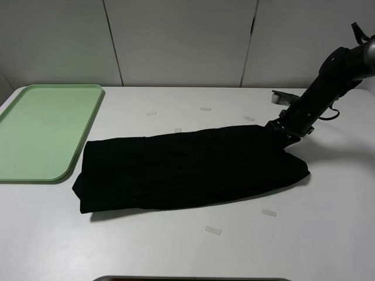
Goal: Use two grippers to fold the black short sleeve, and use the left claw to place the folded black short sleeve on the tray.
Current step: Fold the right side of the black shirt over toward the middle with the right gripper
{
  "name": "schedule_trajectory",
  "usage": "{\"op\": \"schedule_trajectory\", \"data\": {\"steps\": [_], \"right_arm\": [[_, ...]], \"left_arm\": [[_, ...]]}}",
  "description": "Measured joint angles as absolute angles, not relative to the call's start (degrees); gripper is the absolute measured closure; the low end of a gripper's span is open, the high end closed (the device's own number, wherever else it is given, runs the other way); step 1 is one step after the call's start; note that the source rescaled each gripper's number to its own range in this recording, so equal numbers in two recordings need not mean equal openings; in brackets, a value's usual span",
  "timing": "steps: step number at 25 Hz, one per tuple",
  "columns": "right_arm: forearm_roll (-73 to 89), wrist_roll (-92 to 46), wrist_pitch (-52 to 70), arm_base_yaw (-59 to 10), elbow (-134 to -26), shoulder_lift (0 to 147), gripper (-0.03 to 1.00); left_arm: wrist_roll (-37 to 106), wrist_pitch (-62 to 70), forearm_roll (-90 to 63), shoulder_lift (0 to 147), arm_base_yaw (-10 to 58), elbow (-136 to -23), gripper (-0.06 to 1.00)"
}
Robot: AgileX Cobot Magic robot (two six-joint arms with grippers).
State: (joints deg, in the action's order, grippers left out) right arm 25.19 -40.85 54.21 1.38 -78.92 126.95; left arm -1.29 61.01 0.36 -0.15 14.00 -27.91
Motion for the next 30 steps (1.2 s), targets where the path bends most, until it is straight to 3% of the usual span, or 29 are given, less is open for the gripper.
{"op": "schedule_trajectory", "data": {"steps": [17,30], "right_arm": [[-19.5,5.5,53.1,1.4,-86.0,125.5,0.92],[-23.8,14.1,63.1,-7.6,-92.2,124.5,0.92]], "left_arm": [[-1.3,61.0,0.4,-0.2,14.0,-27.9,-0.06],[-1.3,61.0,0.4,-0.2,14.0,-27.9,-0.06]]}}
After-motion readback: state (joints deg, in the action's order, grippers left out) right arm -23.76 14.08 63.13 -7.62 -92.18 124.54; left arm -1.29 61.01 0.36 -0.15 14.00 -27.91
